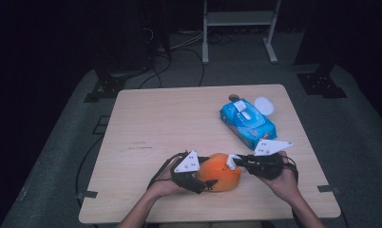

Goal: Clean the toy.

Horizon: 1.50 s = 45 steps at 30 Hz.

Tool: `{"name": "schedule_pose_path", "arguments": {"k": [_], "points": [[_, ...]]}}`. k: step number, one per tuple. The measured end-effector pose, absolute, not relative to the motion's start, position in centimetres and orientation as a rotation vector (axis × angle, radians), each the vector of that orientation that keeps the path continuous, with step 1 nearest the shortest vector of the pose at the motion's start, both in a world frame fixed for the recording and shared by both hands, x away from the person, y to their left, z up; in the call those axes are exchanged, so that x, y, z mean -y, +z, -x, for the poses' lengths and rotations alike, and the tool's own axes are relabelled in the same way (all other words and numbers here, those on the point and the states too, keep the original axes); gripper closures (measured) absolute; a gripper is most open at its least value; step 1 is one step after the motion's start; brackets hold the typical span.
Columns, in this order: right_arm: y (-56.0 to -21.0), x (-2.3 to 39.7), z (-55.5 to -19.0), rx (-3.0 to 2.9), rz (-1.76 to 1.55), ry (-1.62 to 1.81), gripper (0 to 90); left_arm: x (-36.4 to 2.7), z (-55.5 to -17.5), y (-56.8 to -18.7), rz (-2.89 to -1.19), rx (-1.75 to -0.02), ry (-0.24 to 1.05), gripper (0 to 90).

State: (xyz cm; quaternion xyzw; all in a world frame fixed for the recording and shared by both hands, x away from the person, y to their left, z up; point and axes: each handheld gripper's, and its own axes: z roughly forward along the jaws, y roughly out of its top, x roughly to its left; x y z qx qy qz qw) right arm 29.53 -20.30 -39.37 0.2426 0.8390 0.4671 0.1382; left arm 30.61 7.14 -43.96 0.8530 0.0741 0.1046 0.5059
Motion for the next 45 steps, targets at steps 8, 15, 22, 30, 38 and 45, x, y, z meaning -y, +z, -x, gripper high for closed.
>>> {"name": "schedule_pose_path", "arguments": {"k": [8,15,22,30,38,45], "points": [[-40.0,21.2,-30.0,-2.433,-0.744,1.349,82.1,-7.6,-30.9,-44.1,-2.053,-0.193,0.235,23.7],[-40.6,22.8,-30.3,-2.43,-0.809,1.321,82.2,-7.6,-30.9,-44.1,-2.056,-0.183,0.241,23.7],[-39.8,21.1,-29.7,-2.44,-0.729,1.311,82.2,-6.9,-30.5,-43.9,-2.067,-0.164,0.261,23.2],[-39.3,20.8,-29.4,-2.433,-0.695,1.3,81.5,-6.9,-30.5,-44.0,-2.065,-0.172,0.254,22.6],[-38.7,19.5,-29.0,-2.443,-0.652,1.359,81.9,-6.0,-30.3,-43.8,-2.079,-0.147,0.259,22.7],[-39.2,20.3,-29.5,-2.446,-0.688,1.355,82.3,-6.6,-30.5,-44.0,-2.065,-0.159,0.24,23.4]]}}
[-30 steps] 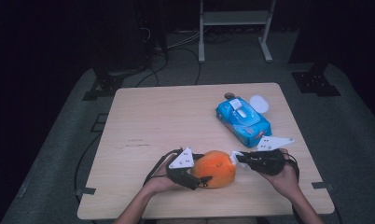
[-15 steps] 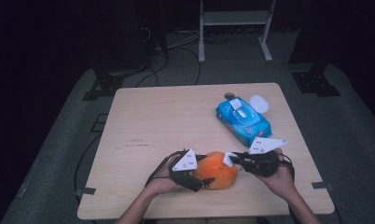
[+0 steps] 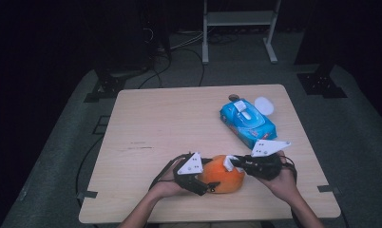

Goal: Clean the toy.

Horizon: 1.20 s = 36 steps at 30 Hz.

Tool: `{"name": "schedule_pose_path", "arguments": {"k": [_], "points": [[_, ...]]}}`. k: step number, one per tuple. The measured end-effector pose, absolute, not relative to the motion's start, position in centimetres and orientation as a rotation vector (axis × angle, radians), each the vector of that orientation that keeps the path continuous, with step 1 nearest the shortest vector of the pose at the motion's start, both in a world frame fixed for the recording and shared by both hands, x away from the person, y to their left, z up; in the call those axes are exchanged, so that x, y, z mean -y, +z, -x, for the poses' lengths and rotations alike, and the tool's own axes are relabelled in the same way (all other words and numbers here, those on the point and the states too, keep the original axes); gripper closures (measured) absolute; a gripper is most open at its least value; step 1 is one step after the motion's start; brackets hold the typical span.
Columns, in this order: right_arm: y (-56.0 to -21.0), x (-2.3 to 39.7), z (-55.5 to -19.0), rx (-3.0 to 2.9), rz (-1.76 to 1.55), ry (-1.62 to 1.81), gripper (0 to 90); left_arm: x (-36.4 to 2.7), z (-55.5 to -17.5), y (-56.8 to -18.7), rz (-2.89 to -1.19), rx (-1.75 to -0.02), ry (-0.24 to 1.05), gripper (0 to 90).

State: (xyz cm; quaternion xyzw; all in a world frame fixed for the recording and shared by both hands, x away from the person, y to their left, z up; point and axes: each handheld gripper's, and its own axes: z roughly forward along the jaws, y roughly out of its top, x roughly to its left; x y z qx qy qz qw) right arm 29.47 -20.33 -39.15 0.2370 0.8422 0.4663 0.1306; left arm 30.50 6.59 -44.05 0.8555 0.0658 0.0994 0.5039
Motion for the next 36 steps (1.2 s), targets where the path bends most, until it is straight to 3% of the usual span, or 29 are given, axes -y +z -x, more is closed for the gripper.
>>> {"name": "schedule_pose_path", "arguments": {"k": [7,17,23,26,30,34,36], "points": [[-40.1,22.5,-30.0,-2.434,-0.797,1.331,82.4,-6.5,-30.4,-44.0,-2.067,-0.154,0.246,23.3],[-38.6,19.6,-29.0,-2.444,-0.658,1.353,82.4,-5.8,-29.8,-43.8,-2.087,-0.108,0.263,23.0],[-39.3,21.1,-29.3,-2.453,-0.703,1.376,82.5,-6.3,-31.2,-44.1,-2.054,-0.281,0.14,8.8],[-39.3,21.4,-29.4,-2.448,-0.718,1.376,82.5,-6.4,-31.3,-44.4,-2.04,-0.304,0.108,15.2],[-38.6,20.4,-29.2,-2.437,-0.682,1.365,82.4,-5.5,-30.4,-43.3,-2.063,-0.309,0.168,24.0],[-38.0,19.3,-28.7,-2.447,-0.617,1.36,82.5,-5.1,-29.8,-43.0,-2.084,-0.27,0.195,23.3],[-38.2,19.4,-28.7,-2.456,-0.612,1.354,82.5,-5.4,-30.2,-43.4,-2.062,-0.279,0.161,17.7]]}}
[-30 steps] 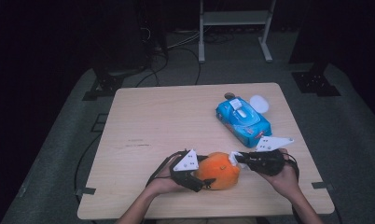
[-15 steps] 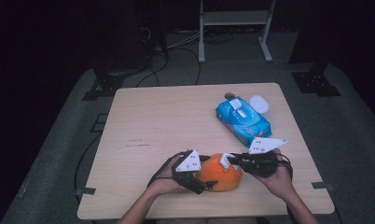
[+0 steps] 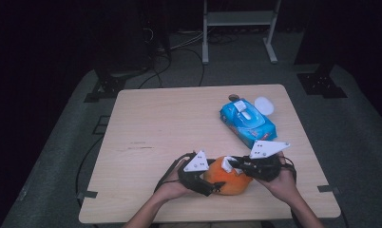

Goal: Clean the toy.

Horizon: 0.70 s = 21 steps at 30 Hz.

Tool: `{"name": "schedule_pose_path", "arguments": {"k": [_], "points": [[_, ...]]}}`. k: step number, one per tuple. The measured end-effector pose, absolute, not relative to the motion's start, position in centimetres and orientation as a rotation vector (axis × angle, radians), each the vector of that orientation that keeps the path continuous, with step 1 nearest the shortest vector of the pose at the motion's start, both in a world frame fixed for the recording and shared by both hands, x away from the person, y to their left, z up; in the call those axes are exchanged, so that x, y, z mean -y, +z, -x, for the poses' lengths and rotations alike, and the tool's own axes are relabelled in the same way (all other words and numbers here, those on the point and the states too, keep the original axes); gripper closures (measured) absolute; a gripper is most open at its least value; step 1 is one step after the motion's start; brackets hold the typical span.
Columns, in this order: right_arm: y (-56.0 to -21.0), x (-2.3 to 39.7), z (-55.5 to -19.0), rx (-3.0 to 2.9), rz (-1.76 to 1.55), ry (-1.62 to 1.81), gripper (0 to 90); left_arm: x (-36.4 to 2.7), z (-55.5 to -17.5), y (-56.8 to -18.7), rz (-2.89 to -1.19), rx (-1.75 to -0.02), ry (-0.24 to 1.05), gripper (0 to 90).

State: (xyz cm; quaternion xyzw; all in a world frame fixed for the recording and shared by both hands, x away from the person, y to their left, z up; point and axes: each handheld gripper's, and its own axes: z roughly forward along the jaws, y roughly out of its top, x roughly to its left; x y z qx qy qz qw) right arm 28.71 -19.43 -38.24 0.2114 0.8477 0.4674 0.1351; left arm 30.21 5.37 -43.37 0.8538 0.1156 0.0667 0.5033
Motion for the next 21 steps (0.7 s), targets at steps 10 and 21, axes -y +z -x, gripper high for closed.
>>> {"name": "schedule_pose_path", "arguments": {"k": [10,21], "points": [[-38.3,20.1,-29.0,-2.434,-0.665,1.368,82.5,-5.4,-30.4,-43.1,-2.031,-0.301,0.162,31.0],[-37.9,19.7,-28.8,-2.439,-0.625,1.378,82.5,-5.0,-29.8,-42.4,-2.012,-0.275,0.2,32.8]]}}
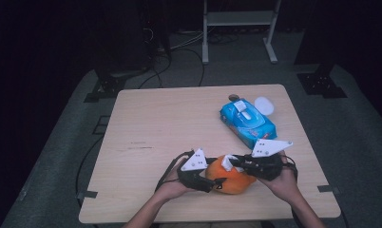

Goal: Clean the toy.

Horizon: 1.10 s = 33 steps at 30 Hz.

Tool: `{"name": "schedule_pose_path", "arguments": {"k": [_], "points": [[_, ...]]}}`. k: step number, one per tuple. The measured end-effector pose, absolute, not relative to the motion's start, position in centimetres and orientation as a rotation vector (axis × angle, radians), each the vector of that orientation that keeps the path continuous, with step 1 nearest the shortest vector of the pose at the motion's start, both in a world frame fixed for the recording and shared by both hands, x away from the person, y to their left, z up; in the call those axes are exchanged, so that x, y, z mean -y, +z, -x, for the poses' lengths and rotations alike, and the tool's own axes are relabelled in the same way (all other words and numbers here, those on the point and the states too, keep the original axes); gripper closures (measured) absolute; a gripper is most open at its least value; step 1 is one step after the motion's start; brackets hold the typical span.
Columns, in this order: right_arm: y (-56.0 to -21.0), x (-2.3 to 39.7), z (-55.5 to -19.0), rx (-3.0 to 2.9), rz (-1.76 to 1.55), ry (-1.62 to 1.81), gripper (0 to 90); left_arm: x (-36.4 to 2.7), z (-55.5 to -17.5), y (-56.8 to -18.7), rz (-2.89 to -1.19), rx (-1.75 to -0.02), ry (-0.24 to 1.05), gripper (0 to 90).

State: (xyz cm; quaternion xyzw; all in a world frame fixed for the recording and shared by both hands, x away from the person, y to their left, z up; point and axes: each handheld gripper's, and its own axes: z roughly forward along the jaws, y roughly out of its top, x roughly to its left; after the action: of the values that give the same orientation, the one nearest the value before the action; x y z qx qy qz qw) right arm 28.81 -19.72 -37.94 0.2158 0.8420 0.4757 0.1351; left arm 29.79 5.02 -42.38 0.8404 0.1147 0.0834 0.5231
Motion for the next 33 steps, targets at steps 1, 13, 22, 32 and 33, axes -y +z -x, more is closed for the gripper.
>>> {"name": "schedule_pose_path", "arguments": {"k": [1,13,22,32,33], "points": [[-37.9,19.7,-28.8,-2.436,-0.63,1.377,82.5,-5.0,-29.8,-42.3,-2.017,-0.268,0.207,32.9],[-37.2,17.2,-27.8,-2.445,-0.517,1.31,82.5,-4.4,-29.3,-42.3,-2.033,-0.244,0.217,33.1],[-37.6,18.3,-28.2,-2.441,-0.589,1.368,82.5,-3.8,-28.9,-42.1,-2.043,-0.221,0.247,32.5],[-37.6,17.9,-28.6,-2.44,-0.585,1.334,82.4,-4.0,-28.7,-42.3,-2.059,-0.186,0.251,32.4],[-37.7,18.4,-28.7,-2.435,-0.608,1.337,82.4,-4.1,-28.8,-42.4,-2.057,-0.186,0.248,32.2]]}}
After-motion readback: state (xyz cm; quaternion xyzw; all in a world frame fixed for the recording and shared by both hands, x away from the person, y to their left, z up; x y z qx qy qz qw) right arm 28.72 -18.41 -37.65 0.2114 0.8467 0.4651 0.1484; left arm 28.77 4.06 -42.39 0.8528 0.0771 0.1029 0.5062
